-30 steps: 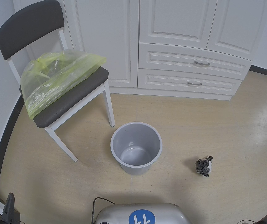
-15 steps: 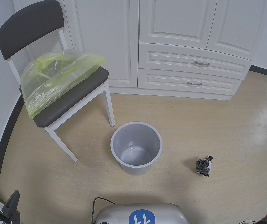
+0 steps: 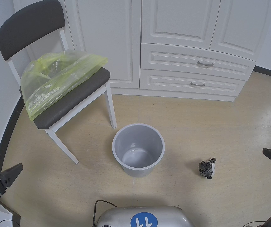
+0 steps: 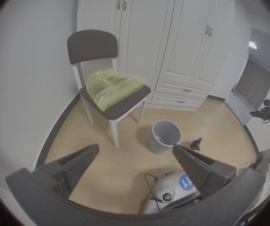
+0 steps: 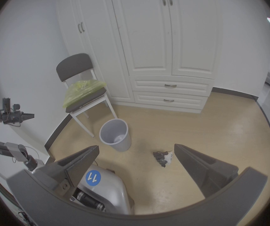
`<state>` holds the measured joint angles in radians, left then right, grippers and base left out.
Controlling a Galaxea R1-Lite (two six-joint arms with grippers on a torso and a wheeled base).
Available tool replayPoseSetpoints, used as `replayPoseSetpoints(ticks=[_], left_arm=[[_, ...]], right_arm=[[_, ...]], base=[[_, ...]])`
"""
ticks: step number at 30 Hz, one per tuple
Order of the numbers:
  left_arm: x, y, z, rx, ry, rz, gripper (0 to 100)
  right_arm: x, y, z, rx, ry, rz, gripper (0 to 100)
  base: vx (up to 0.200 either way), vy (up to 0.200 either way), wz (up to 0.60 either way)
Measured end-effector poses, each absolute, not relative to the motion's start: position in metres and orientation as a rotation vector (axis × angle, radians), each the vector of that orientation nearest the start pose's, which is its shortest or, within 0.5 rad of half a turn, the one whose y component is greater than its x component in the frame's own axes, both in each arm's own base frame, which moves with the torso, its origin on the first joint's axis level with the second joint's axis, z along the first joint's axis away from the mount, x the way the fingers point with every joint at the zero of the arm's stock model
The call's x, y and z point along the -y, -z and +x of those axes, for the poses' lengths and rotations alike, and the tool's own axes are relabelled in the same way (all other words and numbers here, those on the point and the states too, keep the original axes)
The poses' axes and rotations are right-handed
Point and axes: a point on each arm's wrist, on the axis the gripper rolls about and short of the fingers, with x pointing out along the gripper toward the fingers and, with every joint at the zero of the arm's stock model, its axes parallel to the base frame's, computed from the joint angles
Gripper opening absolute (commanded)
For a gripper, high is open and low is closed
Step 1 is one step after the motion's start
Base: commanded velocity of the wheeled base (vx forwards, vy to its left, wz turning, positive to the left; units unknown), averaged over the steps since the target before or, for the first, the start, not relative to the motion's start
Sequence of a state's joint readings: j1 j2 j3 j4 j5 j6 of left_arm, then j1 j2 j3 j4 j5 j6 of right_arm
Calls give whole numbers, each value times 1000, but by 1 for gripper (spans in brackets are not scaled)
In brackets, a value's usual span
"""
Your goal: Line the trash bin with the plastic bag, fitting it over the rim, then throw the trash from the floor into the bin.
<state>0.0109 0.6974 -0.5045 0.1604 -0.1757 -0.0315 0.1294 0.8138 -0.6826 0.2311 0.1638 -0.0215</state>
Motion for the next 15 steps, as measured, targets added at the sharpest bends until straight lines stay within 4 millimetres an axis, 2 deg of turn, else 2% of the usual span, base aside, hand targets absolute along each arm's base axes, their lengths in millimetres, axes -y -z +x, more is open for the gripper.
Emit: replayPoseSetpoints(ticks=[5, 11, 15], left_arm=[[4, -203, 73, -415, 86, -38, 100], [6, -207, 91, -454, 21, 2, 100], [8, -210, 103, -473, -11, 47, 100]], right_arm=[[-21, -234, 87, -406, -339, -27, 100], [-32, -235, 93, -399, -409, -39, 100], [-40, -236, 97, -370, -360, -28, 100]], base=[[0, 0, 0], [0, 0, 0], [0, 0, 0]])
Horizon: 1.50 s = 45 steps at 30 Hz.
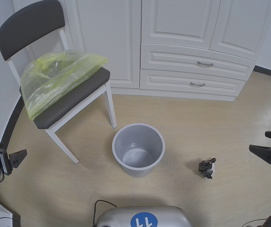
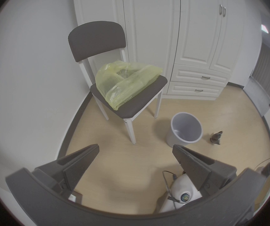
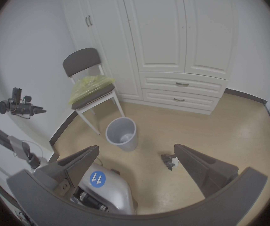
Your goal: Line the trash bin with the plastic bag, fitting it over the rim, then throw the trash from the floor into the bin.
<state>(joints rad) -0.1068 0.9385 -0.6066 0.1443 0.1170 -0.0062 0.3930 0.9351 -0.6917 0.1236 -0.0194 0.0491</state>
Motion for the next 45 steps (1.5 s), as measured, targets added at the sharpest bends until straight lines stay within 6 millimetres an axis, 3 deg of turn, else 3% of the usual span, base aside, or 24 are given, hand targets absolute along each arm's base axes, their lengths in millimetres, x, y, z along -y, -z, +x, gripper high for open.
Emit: replayPoseSetpoints(ticks=[5, 16, 27, 45], left_arm=[[10, -211, 120, -473, -67, 126, 100], [10, -204, 177, -454, -143, 280, 100], [-12, -185, 229, -447, -227, 455, 100], [-29, -174, 293, -442, -325, 511, 100]], right_arm=[[-50, -237, 104, -273, -323, 5, 100], [-68, -210, 94, -275, -374, -90, 100], [-70, -218, 94, -174, -369, -50, 100], [-67, -223, 90, -142, -365, -34, 100]], base=[[0, 0, 0], [0, 0, 0], [0, 0, 0], [0, 0, 0]])
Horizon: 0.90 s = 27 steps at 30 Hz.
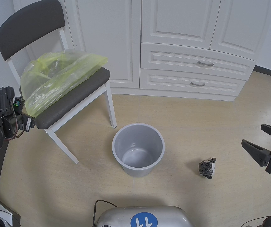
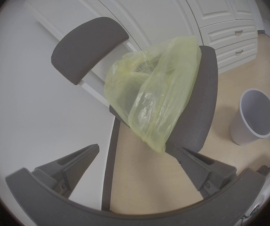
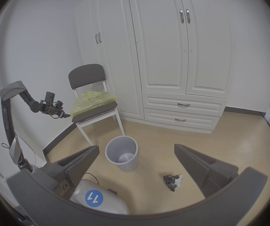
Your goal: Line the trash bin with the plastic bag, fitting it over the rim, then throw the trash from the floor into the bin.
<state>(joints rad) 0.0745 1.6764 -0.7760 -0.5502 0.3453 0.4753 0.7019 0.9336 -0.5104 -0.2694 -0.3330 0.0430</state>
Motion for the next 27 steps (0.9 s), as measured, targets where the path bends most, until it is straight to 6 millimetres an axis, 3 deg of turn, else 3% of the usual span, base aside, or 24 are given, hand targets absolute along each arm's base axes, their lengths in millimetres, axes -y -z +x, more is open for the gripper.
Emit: replayPoseSetpoints(ticks=[11, 18, 27], left_arm=[[-32, -171, 324, -433, -340, 508, 100], [-34, -173, 345, -322, -380, 495, 100], [-24, -181, 360, -251, -377, 489, 100]], right_arm=[[-62, -228, 91, -121, -342, -19, 100], [-60, -231, 88, -104, -339, -10, 100], [-57, -235, 85, -80, -339, 3, 100]], base=[[0, 0, 0], [0, 0, 0], [0, 0, 0]])
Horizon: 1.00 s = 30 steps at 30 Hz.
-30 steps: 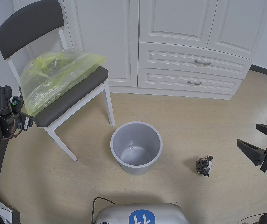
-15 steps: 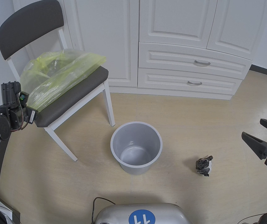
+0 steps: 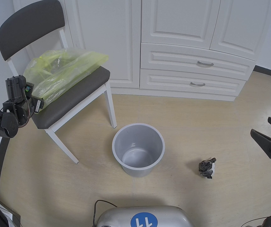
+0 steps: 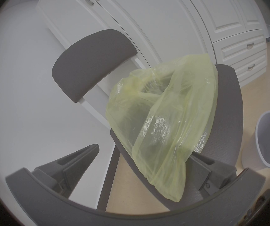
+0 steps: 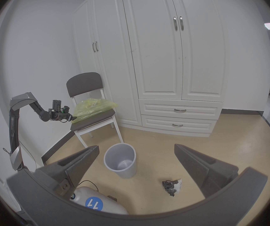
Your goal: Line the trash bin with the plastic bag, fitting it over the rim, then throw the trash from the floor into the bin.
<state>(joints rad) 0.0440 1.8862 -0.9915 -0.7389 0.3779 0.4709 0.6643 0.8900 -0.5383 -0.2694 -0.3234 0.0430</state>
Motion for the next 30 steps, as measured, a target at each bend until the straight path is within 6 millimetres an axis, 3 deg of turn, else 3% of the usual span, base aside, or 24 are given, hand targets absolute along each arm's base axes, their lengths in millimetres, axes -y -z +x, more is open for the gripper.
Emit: replayPoseSetpoints(ticks=[7, 8, 24, 30], left_arm=[[-22, -181, 363, -230, -372, 488, 100], [-22, -181, 363, -230, -369, 489, 0], [-13, -177, 362, -226, -338, 483, 0], [-3, -178, 354, -113, -327, 462, 0]], right_arm=[[-57, -236, 84, -75, -337, 6, 100], [-56, -236, 84, -74, -337, 7, 100], [-56, -235, 83, -78, -341, 5, 100], [-54, -236, 82, -71, -338, 8, 100]], base=[[0, 0, 0], [0, 0, 0], [0, 0, 0], [0, 0, 0]])
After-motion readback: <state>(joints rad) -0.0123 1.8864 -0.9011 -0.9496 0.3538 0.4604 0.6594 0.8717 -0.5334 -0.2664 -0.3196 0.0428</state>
